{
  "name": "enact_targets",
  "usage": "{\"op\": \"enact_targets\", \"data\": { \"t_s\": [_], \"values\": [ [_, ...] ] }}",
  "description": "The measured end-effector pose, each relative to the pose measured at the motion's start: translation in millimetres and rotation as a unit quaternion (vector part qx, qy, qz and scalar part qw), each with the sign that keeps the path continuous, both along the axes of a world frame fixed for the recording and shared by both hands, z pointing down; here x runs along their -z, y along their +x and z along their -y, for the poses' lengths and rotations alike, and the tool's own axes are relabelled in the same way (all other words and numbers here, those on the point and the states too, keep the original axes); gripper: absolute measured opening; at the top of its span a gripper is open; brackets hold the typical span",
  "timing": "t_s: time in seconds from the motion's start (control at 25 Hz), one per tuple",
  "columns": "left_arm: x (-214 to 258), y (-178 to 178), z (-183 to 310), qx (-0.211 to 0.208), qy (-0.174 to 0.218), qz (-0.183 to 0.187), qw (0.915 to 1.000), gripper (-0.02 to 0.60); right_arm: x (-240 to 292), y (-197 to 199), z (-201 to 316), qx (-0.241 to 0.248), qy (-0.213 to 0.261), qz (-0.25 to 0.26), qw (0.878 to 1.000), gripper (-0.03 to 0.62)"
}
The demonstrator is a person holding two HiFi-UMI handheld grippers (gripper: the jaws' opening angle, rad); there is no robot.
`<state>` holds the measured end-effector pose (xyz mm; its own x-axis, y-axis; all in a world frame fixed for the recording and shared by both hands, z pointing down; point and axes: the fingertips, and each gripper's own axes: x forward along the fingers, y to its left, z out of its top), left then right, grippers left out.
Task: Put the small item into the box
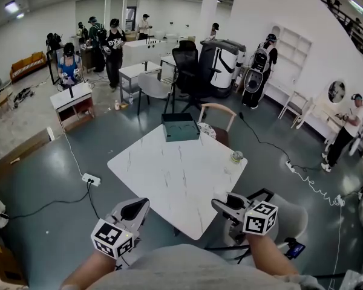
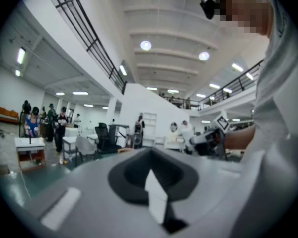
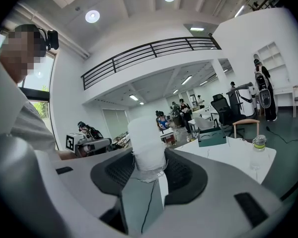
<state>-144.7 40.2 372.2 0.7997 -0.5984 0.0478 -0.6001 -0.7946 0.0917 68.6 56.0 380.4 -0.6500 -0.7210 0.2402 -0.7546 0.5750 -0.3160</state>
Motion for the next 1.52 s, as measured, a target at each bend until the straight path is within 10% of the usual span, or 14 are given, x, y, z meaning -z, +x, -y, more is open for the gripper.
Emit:
{"op": "enact_targets", "data": {
  "t_s": [1.04, 1.52],
  "values": [
    [-37, 150, 178, 0.137, -0.080, 0.027, 0.9870, 0.006, -42, 127, 235, 0.150, 0.003, 0.038, 0.988, 0.178],
    [-55, 121, 279, 0.121, -0.065, 0.036, 0.9899, 0.006, -58, 92, 344, 0.118, 0.009, 0.018, 0.993, 0.178]
  ]
}}
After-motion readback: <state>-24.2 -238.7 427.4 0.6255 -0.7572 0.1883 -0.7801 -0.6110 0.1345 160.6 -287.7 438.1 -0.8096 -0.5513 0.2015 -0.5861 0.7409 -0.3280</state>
